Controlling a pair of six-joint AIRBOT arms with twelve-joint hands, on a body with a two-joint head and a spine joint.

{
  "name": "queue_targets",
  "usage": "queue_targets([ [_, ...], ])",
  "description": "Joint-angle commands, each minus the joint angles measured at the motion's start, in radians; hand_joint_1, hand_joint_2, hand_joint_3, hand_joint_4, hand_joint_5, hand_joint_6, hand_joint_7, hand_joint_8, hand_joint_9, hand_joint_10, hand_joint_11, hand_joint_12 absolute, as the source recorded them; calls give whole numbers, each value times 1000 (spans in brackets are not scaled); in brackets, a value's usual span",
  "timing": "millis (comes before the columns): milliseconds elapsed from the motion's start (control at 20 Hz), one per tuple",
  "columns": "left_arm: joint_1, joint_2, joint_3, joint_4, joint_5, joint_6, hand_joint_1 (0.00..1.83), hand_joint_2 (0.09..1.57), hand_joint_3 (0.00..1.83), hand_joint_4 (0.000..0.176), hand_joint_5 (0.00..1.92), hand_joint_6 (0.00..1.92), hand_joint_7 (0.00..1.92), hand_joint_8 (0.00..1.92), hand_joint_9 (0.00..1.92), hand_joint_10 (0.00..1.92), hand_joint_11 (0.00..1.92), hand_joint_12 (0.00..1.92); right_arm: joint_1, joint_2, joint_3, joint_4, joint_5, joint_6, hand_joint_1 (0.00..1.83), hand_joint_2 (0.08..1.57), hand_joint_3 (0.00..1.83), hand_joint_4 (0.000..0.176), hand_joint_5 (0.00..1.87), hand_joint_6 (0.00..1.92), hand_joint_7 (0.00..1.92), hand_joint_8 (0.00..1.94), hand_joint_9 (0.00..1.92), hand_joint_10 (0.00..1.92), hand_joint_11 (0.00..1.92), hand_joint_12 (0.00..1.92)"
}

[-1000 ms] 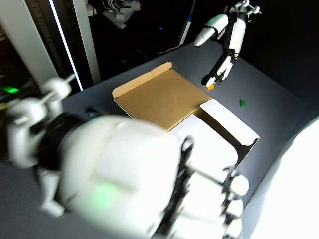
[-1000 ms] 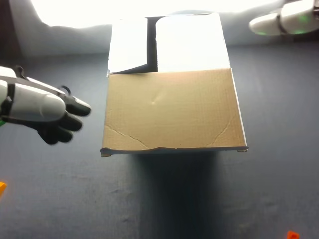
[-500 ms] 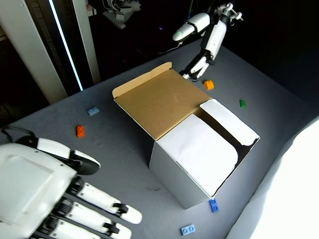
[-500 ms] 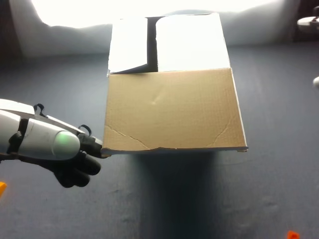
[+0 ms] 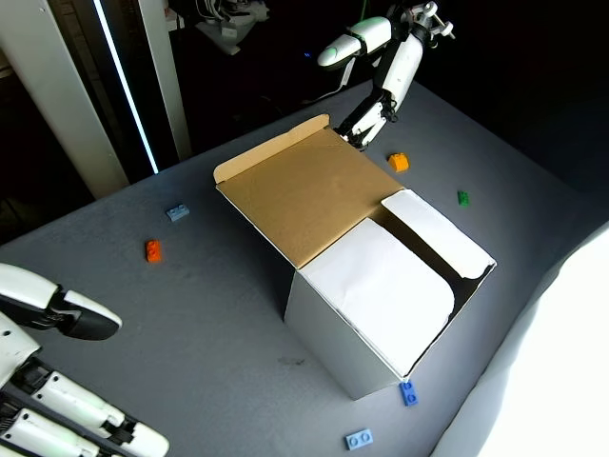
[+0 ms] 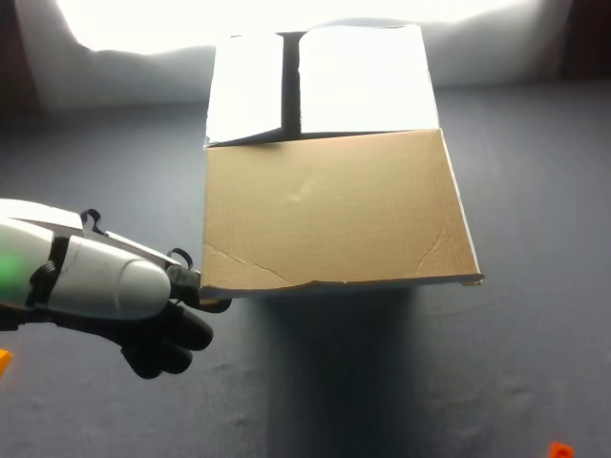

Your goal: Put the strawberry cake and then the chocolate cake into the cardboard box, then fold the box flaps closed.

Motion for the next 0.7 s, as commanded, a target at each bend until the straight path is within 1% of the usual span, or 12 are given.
queue_targets([
  [0,-11,7,-6,-81,-33,-8,396,1092,0,20,372,4,544,3,630,3,272,964,9,13,2,0,136,2,430,1102,2,0,192,4,300,0,275,176,0,1129],
  [100,-26,5,-5,-91,-33,-5,405,1089,0,21,369,3,547,4,635,5,275,968,8,13,2,0,138,2,463,1098,0,0,197,6,307,3,277,174,0,1087],
  [150,-33,3,-3,-99,-33,-2,418,1088,0,17,363,0,550,4,637,6,277,970,8,13,2,0,138,2,462,1094,0,0,201,7,311,5,281,175,0,1087],
  [300,-60,-4,8,-116,-29,-1,391,1092,1,20,372,4,547,1,636,4,272,972,7,13,2,-2,136,2,449,1097,0,0,191,3,300,1,275,170,0,1091],
  [350,-69,-6,14,-123,-27,0,407,1083,0,21,384,8,561,6,647,8,279,974,7,12,2,-2,136,2,456,1097,0,0,200,6,302,2,277,170,0,1093],
  [450,-76,-9,23,-144,-20,6,400,1088,0,19,376,3,558,4,645,6,277,972,7,12,2,-2,136,2,466,1094,0,0,204,7,298,2,275,166,0,1072],
  [550,-83,-14,33,-182,-9,22,382,1090,1,17,382,5,560,3,647,6,281,973,7,12,2,-3,137,2,460,1094,0,0,203,6,308,4,284,164,0,1103],
  [650,-96,-20,46,-224,2,40,363,1095,3,16,369,0,555,1,643,3,278,973,7,12,2,-3,137,2,466,1096,0,0,191,0,299,0,277,156,0,1083],
])
